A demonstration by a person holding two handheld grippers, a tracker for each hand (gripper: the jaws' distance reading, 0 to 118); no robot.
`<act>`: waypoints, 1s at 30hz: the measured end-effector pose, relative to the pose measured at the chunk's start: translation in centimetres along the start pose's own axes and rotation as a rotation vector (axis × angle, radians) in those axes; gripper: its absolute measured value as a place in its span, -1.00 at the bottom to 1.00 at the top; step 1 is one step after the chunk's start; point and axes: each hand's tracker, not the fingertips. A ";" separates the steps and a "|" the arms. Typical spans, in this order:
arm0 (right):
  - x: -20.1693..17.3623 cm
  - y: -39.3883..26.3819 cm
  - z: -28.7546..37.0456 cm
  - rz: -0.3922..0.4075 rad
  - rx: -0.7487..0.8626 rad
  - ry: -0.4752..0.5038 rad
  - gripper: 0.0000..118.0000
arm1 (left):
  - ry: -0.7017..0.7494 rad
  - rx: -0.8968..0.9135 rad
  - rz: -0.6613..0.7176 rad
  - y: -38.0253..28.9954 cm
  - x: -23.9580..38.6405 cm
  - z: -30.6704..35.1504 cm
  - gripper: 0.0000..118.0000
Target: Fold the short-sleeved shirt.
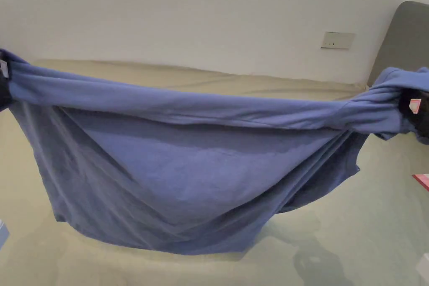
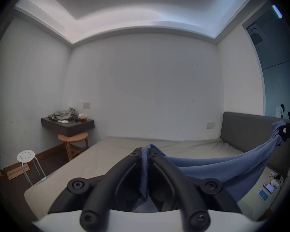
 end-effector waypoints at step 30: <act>-2.4 12.9 -20.4 0.194 0.161 -0.188 -0.70 | -0.013 -0.025 -0.101 9.5 1.9 -21.9 -0.93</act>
